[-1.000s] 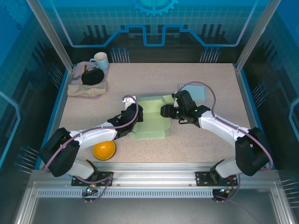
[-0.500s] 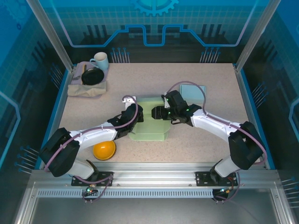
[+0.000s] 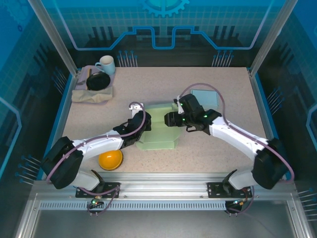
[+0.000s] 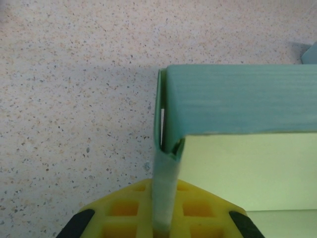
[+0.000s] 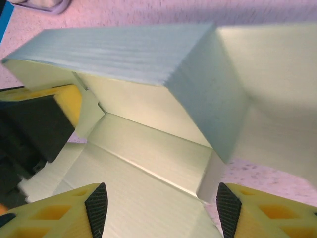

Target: Fold the paper box

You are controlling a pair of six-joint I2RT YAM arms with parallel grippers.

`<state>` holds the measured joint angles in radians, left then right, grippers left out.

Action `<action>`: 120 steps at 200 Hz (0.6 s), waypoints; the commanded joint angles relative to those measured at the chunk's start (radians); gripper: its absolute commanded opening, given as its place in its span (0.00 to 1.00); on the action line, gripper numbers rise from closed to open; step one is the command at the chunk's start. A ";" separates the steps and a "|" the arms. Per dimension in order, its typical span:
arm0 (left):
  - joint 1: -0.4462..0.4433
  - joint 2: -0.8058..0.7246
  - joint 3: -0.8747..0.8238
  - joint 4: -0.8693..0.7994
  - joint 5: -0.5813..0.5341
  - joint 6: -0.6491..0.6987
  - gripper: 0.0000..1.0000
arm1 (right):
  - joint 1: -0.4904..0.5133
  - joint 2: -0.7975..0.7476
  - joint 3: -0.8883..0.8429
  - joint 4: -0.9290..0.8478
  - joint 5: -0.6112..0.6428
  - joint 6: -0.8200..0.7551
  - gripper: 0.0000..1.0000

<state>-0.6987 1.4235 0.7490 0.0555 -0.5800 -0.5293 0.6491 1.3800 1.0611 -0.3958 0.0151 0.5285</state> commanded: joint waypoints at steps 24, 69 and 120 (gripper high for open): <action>-0.007 -0.075 -0.037 0.016 -0.039 0.053 0.05 | -0.123 -0.159 0.054 -0.232 0.093 -0.317 0.64; -0.007 -0.113 -0.074 0.095 -0.017 0.176 0.06 | -0.232 -0.203 -0.029 -0.190 0.188 -0.510 0.64; -0.006 -0.166 -0.130 0.173 0.051 0.221 0.06 | -0.269 -0.254 -0.205 0.067 0.076 -0.692 0.64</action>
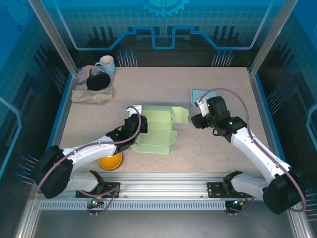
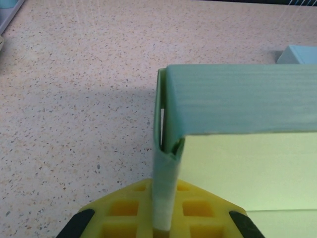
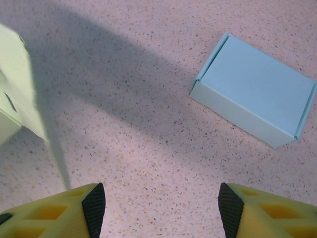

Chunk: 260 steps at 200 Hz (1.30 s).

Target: Fold the paper box

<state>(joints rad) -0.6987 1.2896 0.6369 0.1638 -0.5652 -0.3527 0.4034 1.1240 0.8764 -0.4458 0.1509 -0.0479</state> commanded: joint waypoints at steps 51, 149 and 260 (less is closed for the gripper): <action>-0.006 -0.026 -0.016 0.078 0.058 0.037 0.06 | -0.012 0.038 -0.015 0.154 -0.228 -0.089 0.62; -0.006 0.015 0.019 0.082 0.106 0.003 0.05 | 0.024 0.007 -0.070 0.241 -0.353 -0.096 0.61; -0.007 0.071 0.077 0.017 0.072 -0.041 0.05 | 0.127 0.094 -0.044 0.280 -0.318 -0.054 0.59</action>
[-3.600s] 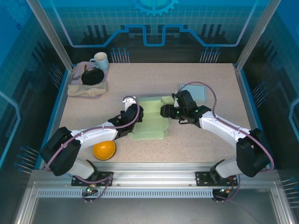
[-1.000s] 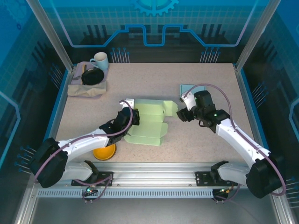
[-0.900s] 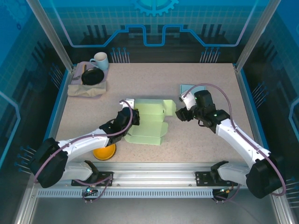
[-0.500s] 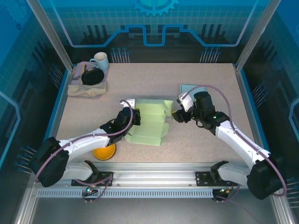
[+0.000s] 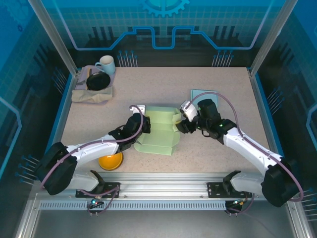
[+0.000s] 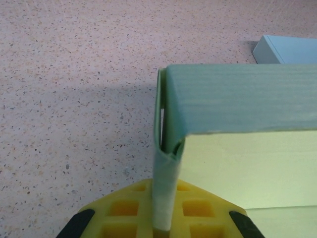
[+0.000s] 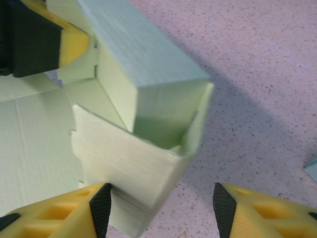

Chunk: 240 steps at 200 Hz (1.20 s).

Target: Fold the paper box

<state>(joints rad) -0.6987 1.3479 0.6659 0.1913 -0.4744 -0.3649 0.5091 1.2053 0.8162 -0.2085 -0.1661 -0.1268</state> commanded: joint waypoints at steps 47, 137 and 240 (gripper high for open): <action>-0.008 0.050 0.059 0.005 -0.021 -0.084 0.05 | 0.068 0.082 0.007 0.113 0.098 0.107 0.58; -0.016 0.186 0.150 -0.095 -0.103 -0.172 0.04 | 0.091 0.268 0.039 0.193 0.195 0.170 0.51; -0.037 0.318 0.265 -0.243 -0.135 -0.243 0.04 | 0.112 0.406 0.148 0.172 0.211 0.193 0.42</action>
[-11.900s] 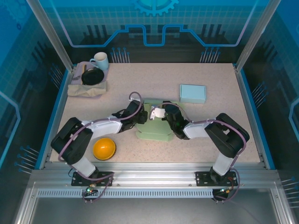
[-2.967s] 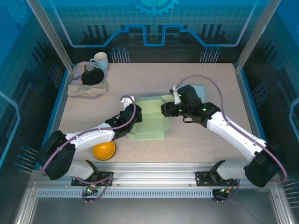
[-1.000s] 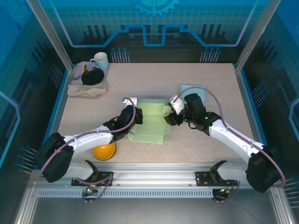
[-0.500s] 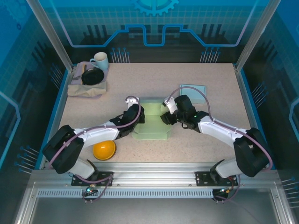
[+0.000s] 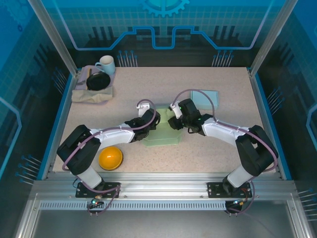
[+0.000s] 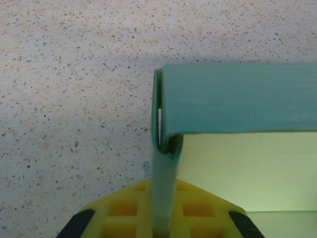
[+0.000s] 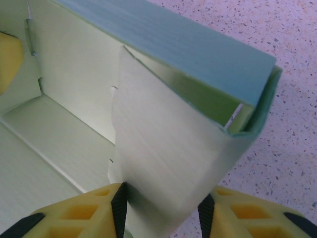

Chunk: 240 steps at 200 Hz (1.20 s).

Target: Fold the paper box

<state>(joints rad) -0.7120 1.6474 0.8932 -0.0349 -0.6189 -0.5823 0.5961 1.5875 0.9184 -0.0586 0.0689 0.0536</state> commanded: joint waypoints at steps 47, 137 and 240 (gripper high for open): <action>-0.030 0.017 0.034 -0.009 0.037 -0.037 0.04 | 0.025 0.072 0.063 0.026 0.025 0.016 0.39; -0.047 0.011 0.100 -0.242 -0.055 -0.207 0.03 | 0.025 0.134 0.105 -0.039 0.377 0.132 0.25; -0.050 -0.008 0.142 -0.415 -0.190 -0.327 0.04 | 0.020 0.197 0.216 -0.423 0.815 0.384 0.24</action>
<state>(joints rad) -0.7834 1.6684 1.0386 -0.2890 -0.6579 -0.8692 0.6628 1.7573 1.1271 -0.2790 0.5938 0.3679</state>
